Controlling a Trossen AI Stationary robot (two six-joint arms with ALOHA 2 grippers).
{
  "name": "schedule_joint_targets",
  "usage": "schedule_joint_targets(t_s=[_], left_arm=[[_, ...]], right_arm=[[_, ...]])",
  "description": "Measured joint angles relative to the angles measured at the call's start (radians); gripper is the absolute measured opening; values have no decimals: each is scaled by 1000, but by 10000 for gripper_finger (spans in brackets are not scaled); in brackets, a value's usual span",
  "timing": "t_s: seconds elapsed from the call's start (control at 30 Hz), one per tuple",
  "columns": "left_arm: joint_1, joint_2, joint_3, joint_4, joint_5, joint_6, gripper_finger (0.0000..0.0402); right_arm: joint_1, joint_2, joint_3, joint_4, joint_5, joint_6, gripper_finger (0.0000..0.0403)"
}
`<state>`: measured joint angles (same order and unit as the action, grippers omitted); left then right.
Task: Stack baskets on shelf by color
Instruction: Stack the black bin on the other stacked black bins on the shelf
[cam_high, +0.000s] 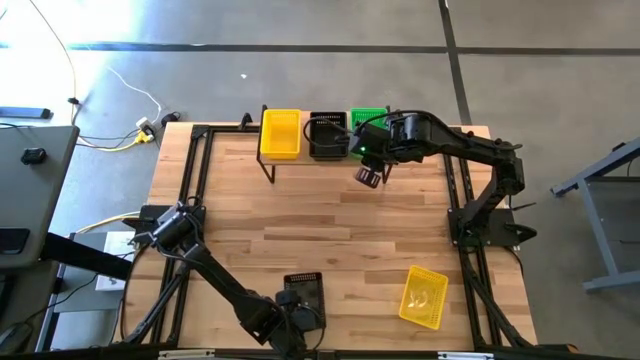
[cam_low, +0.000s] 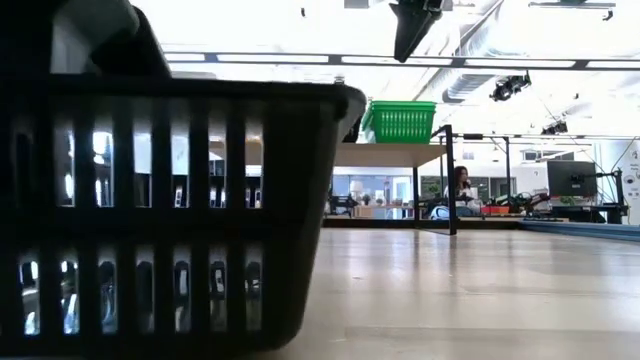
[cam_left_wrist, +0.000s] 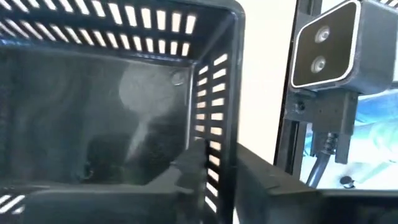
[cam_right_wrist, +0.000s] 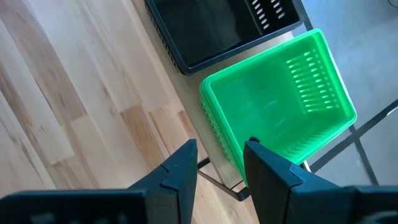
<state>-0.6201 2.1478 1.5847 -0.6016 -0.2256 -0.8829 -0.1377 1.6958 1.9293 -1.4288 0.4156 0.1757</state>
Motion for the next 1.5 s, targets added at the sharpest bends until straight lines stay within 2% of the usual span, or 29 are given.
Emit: schedule_joint_targets(t_s=[0.1,0.4,0.7,1.03,1.5], left_arm=[[0,-5,9,0,-10,25,11],[9,-23,54,-74,-28,86,3],[84,-155,55,-184,-63,195,1],[266,-329,55,-294,-107,416,0],[578,-517,55,-320,-98,793,0]], right_arm=[[0,0,0,-9,-2,-22,117],[0,-33,0,-64,-4,-53,117],[0,-138,0,-60,3,-53,117],[0,-228,0,-64,8,-9,117],[0,-244,0,-72,8,103,117]])
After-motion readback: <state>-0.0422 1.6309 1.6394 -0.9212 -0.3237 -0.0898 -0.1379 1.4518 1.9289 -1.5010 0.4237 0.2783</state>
